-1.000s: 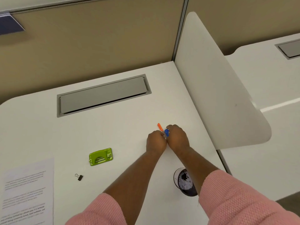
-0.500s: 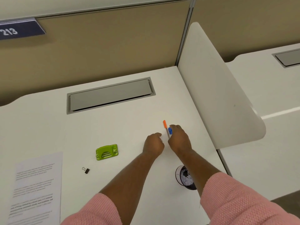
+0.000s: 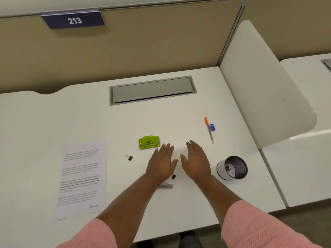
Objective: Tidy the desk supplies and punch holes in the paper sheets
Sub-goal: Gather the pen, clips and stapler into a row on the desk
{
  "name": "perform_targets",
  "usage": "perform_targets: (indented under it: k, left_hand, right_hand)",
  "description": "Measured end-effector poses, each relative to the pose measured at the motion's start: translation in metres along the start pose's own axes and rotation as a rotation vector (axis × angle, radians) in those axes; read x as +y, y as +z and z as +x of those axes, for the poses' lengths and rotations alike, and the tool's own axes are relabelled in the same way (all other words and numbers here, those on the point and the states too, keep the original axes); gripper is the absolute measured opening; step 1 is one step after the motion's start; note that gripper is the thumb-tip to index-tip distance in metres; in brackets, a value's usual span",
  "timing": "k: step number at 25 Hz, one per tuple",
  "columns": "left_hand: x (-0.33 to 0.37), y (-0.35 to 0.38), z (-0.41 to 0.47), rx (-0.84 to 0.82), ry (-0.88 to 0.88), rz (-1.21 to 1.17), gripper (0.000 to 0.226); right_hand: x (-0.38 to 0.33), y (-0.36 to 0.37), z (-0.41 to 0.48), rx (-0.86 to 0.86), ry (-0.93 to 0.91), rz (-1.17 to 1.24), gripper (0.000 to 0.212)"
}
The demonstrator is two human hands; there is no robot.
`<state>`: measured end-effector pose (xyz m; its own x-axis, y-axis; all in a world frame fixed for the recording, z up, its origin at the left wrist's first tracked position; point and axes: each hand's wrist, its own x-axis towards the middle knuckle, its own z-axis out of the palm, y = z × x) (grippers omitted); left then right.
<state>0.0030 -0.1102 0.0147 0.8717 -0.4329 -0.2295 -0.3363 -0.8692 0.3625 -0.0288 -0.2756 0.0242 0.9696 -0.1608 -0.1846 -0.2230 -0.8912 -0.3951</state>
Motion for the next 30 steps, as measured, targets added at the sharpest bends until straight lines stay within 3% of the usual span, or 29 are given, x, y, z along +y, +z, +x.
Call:
perform_targets:
  k: [6, 15, 30]
  left_hand:
    - [-0.053, -0.009, -0.066, 0.080, -0.007, 0.152, 0.075]
    - [-0.122, -0.006, -0.122, 0.038, -0.139, 0.135, 0.078]
    - [-0.152, -0.008, -0.057, 0.029, -0.192, 0.068, 0.052]
  right_hand:
    - [-0.037, 0.035, -0.055, 0.047, -0.157, -0.128, 0.076]
    - [-0.081, 0.085, -0.092, -0.065, -0.197, -0.141, 0.074]
    - [-0.083, 0.103, -0.091, -0.039, -0.189, -0.081, 0.041]
